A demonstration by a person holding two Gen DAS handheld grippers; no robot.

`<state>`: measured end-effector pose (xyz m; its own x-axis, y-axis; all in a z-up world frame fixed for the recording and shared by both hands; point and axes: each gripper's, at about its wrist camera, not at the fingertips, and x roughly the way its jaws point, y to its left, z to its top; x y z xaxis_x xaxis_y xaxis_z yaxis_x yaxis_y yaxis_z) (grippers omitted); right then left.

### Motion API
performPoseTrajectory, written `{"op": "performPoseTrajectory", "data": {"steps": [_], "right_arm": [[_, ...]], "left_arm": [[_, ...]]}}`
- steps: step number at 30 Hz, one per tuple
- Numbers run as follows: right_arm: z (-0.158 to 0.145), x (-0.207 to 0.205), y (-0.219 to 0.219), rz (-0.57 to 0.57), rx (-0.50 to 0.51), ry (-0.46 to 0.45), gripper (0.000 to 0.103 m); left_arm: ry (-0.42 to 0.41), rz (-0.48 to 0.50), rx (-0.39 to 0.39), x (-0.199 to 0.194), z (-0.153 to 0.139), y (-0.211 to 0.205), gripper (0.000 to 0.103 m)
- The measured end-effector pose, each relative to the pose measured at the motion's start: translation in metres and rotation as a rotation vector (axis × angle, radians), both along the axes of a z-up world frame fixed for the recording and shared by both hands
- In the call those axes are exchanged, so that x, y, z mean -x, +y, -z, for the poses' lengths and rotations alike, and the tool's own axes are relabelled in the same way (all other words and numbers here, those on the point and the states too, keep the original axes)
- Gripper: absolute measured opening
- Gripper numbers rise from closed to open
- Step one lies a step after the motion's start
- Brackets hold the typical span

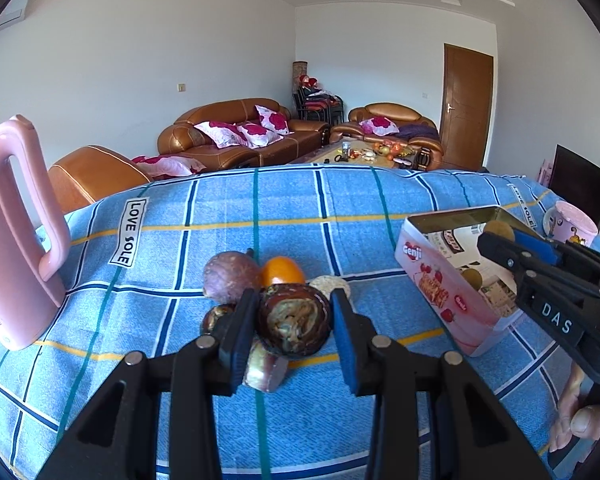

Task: Organize fruits
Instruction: 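Carry both fruits over the pink tin box and open both tools inside it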

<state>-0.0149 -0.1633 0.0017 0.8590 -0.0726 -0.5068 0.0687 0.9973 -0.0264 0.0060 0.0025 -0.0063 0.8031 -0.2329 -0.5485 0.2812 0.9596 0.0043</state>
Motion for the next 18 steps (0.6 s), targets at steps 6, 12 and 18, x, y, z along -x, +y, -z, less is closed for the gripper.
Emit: {"op": "performPoseTrajectory", "data": {"steps": [6, 12, 18], "right_arm": [[0.001, 0.000, -0.019, 0.022, 0.017, -0.002, 0.028], [0.002, 0.001, -0.043, 0.044, 0.034, -0.005, 0.028], [0.002, 0.003, -0.068, 0.069, 0.046, -0.006, 0.028]], "left_arm": [[0.009, 0.020, -0.003, -0.001, 0.001, -0.020, 0.039], [0.012, 0.039, -0.012, -0.001, 0.001, -0.041, 0.039], [0.009, 0.081, -0.006, 0.002, -0.002, -0.066, 0.039]]}}
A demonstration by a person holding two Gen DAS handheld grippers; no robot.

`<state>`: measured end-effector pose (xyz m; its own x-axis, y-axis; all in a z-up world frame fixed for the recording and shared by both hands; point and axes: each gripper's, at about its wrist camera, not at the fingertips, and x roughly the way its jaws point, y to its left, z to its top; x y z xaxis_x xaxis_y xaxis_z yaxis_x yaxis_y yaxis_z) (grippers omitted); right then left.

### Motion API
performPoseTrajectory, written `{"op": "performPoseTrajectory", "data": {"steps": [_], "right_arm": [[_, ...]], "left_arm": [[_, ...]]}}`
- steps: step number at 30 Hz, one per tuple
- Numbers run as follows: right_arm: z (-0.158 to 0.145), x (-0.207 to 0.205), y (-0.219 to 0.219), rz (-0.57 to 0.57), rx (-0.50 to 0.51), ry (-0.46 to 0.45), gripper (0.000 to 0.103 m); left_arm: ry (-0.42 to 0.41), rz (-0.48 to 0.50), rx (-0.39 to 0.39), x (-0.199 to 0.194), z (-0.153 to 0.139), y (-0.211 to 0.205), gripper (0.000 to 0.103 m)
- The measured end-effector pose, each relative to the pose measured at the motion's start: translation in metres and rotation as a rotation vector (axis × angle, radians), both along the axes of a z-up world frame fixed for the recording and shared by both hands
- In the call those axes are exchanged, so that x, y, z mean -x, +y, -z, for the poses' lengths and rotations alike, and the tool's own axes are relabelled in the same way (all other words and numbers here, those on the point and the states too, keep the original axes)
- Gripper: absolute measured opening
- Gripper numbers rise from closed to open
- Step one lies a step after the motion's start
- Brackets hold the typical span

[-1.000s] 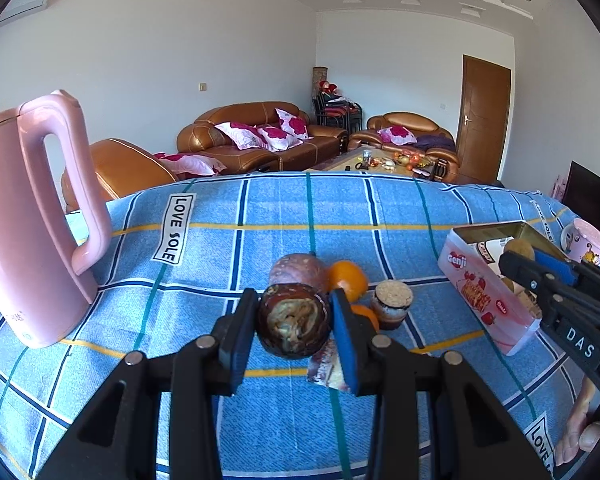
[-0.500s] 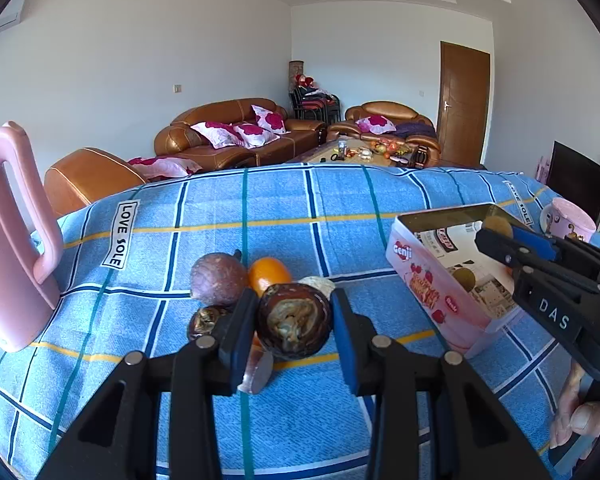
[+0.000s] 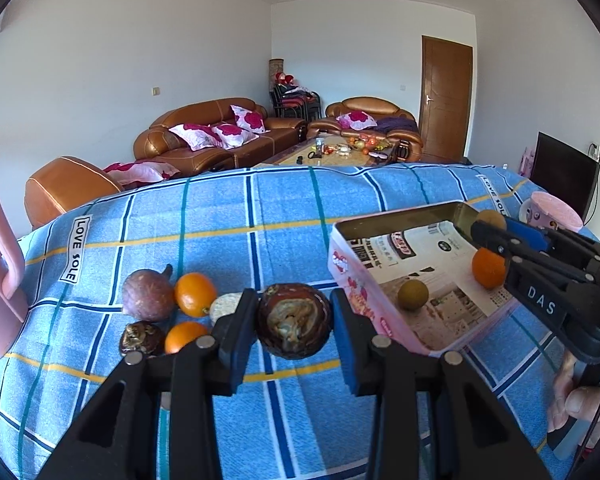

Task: Organize fruits
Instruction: 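Carry both fruits over the pink tin box and open both tools inside it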

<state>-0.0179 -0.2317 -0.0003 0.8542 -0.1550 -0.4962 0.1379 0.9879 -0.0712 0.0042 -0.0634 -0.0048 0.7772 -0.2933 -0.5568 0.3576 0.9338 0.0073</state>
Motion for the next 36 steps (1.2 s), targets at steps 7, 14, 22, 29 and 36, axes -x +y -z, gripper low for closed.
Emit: {"op": "performPoseTrajectory", "data": {"steps": [7, 14, 22, 29, 36], "right_arm": [[-0.005, 0.002, -0.033, 0.046, -0.003, -0.018, 0.028], [-0.007, 0.002, -0.073, 0.108, -0.038, -0.024, 0.028], [0.002, -0.007, -0.093, 0.097, -0.114, 0.025, 0.028], [0.011, -0.018, -0.077, 0.027, -0.105, 0.071, 0.028], [0.014, -0.021, -0.078, 0.006, -0.141, 0.090, 0.029]], "left_arm": [[0.008, 0.066, 0.023, 0.000, -0.005, -0.038, 0.039], [0.020, 0.116, 0.023, -0.004, -0.006, -0.084, 0.039], [0.076, 0.106, 0.023, -0.014, 0.004, -0.120, 0.039], [0.108, 0.072, 0.012, -0.020, 0.011, -0.119, 0.039], [0.148, 0.055, 0.010, -0.025, 0.016, -0.117, 0.039]]}}
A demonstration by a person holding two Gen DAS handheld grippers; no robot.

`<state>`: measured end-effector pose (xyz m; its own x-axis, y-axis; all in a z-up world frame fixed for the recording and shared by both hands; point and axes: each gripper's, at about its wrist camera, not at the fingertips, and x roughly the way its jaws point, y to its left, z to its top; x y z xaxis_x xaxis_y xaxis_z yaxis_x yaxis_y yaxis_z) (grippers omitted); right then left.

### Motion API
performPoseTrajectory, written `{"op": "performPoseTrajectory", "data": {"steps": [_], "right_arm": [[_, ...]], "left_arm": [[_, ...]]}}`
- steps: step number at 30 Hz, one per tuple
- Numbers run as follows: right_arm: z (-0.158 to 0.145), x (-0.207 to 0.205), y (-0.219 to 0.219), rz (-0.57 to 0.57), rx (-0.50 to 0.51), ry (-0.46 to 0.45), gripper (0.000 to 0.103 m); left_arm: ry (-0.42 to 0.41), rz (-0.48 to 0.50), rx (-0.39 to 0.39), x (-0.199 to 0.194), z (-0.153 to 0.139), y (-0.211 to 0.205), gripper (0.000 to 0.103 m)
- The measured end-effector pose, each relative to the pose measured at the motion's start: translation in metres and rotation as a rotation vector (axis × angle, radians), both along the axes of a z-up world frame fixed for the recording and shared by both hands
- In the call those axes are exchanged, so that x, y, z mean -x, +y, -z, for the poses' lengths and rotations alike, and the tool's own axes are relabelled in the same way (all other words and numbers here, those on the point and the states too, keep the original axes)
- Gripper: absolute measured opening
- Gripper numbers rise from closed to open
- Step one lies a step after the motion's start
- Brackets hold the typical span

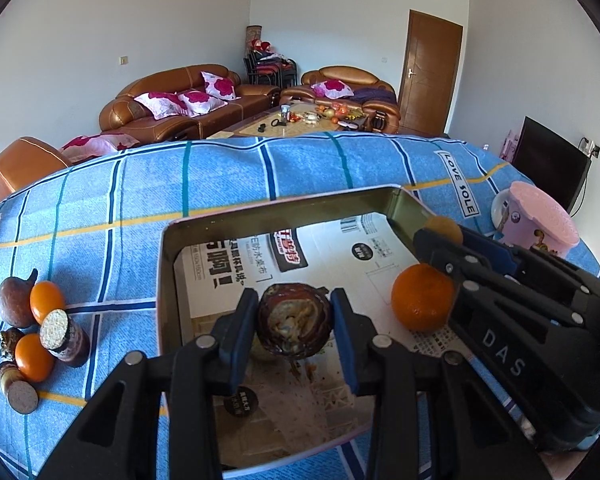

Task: Organize fruits
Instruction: 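Carry both fruits over the pink tin box and open both tools inside it, then lift both open tools out of the tin box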

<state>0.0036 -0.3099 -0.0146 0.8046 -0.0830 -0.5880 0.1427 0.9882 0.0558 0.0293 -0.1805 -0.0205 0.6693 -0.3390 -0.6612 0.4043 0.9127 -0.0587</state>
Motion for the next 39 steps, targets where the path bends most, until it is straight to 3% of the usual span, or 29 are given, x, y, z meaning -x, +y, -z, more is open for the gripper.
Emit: {"op": "performPoseTrajectory", "data": {"steps": [10, 13, 17, 23, 26, 29, 32, 39], "right_arm": [[0.006, -0.004, -0.002, -0.059, -0.102, 0.024, 0.029], [0.008, -0.004, -0.003, -0.061, -0.125, 0.029, 0.031], [0.007, -0.002, -0.002, -0.056, -0.124, 0.018, 0.051], [-0.009, 0.013, -0.001, 0.015, -0.034, -0.091, 0.053], [-0.016, 0.023, -0.004, 0.062, 0.001, -0.167, 0.055], [-0.022, 0.031, -0.006, 0.093, 0.027, -0.234, 0.068], [-0.027, 0.037, -0.005, 0.104, 0.041, -0.284, 0.071], [-0.028, 0.038, 0.001, 0.116, 0.075, -0.281, 0.071]], "left_arm": [[-0.004, -0.002, -0.020, 0.000, 0.000, -0.003, 0.044], [-0.013, -0.008, -0.026, 0.002, -0.001, -0.004, 0.056], [-0.037, -0.012, -0.026, 0.005, -0.003, -0.003, 0.070], [-0.128, -0.027, 0.001, 0.018, -0.014, 0.003, 0.103], [-0.189, -0.033, 0.008, 0.025, -0.023, 0.007, 0.103], [-0.231, -0.051, -0.013, 0.028, -0.030, 0.012, 0.103], [-0.243, -0.077, -0.011, 0.028, -0.035, 0.024, 0.103], [-0.230, -0.148, 0.018, 0.028, -0.028, 0.054, 0.103]]}}
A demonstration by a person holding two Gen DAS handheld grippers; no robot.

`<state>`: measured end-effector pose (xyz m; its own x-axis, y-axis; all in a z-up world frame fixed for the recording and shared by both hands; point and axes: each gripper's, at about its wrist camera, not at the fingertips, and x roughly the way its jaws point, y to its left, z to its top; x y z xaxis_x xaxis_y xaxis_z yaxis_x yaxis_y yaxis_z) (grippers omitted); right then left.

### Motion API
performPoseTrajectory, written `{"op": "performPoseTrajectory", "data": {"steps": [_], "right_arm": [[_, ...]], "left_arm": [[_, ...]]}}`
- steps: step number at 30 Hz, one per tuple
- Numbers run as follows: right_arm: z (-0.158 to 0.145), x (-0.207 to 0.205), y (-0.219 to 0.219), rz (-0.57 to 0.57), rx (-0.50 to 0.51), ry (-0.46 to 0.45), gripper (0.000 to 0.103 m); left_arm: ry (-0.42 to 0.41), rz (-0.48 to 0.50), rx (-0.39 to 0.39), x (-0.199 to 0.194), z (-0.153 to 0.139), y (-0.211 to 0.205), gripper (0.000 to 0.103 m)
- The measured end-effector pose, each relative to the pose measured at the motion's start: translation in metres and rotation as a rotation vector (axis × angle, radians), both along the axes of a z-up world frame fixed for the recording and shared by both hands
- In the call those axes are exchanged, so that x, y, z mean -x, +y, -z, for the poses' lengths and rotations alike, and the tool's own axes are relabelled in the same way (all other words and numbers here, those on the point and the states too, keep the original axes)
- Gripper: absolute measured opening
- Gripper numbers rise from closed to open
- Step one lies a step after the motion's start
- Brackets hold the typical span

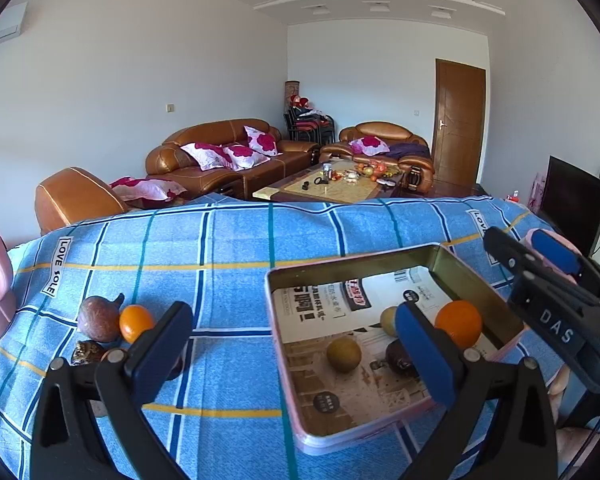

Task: Organize fruits
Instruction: 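Lift both open tools out of the tin box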

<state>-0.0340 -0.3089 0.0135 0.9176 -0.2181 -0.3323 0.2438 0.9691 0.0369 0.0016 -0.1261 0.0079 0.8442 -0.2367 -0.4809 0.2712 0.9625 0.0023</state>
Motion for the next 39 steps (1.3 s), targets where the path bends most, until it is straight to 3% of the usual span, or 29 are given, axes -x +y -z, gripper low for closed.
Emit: {"op": "performPoseTrajectory", "data": {"steps": [8, 21, 32, 39], "right_arm": [[0.000, 0.015, 0.009, 0.035, 0.025, -0.020, 0.071], [-0.001, 0.039, 0.019, 0.098, 0.035, -0.017, 0.071], [0.003, 0.046, 0.030, 0.115, -0.011, 0.041, 0.071], [0.007, 0.040, 0.061, 0.046, -0.035, 0.092, 0.071]], "left_arm": [[-0.032, -0.036, -0.065, 0.012, 0.006, 0.012, 0.103], [0.003, -0.041, -0.038, 0.026, 0.008, 0.031, 0.103], [0.012, -0.060, -0.056, 0.024, 0.010, 0.056, 0.103], [0.026, -0.084, -0.064, 0.016, 0.011, 0.079, 0.103]]}}
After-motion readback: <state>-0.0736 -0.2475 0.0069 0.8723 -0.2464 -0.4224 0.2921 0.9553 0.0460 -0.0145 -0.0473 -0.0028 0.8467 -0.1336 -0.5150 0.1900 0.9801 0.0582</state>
